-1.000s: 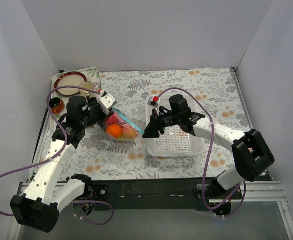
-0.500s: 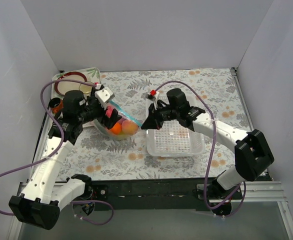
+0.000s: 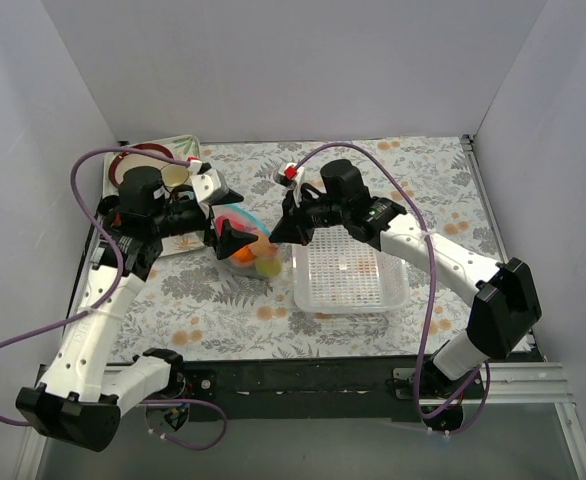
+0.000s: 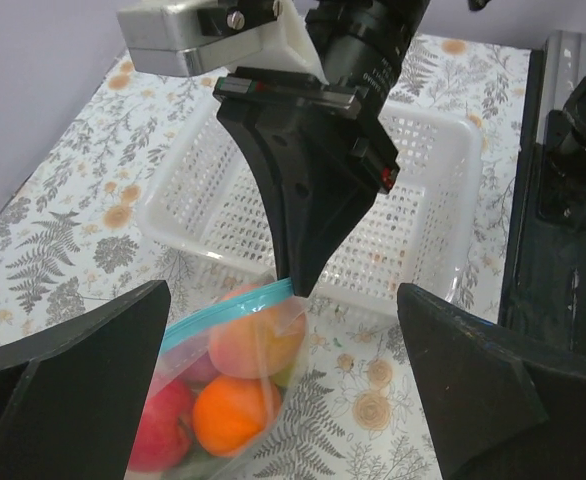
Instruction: Open the zip-top bag and remove the fake food
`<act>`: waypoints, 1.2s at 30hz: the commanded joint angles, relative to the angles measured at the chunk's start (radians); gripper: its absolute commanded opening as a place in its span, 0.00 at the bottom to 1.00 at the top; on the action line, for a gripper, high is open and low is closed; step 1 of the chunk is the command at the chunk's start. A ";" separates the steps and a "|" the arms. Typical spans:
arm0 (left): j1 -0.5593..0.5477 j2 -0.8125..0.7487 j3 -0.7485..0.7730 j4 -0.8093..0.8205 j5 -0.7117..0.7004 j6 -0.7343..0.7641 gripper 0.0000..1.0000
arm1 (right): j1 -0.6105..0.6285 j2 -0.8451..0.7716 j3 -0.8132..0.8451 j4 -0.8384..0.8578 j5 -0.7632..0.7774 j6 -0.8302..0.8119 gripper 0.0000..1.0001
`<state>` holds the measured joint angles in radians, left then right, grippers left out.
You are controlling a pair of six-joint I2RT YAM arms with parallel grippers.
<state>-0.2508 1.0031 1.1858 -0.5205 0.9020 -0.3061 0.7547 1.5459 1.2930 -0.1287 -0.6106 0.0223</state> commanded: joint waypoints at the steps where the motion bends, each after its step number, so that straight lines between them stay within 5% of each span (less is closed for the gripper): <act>1: 0.001 0.060 -0.035 -0.052 0.032 0.143 0.98 | 0.017 0.010 0.081 -0.043 -0.011 -0.071 0.01; 12: 0.001 0.175 -0.028 -0.075 0.034 0.445 0.98 | 0.038 -0.024 0.152 -0.181 0.028 -0.173 0.01; 21: -0.001 0.209 0.026 -0.105 0.089 0.470 0.98 | 0.043 -0.036 0.189 -0.235 0.096 -0.263 0.01; 28: -0.004 0.230 0.021 -0.125 0.115 0.478 0.98 | 0.080 -0.158 0.088 -0.052 0.270 -0.383 0.01; 36: -0.016 0.261 0.035 -0.016 0.153 0.401 0.98 | 0.107 -0.182 0.054 -0.040 0.146 -0.390 0.01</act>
<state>-0.2539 1.2556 1.1828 -0.5987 1.0046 0.1356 0.8433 1.3739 1.3499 -0.2466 -0.4019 -0.3355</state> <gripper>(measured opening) 0.982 0.061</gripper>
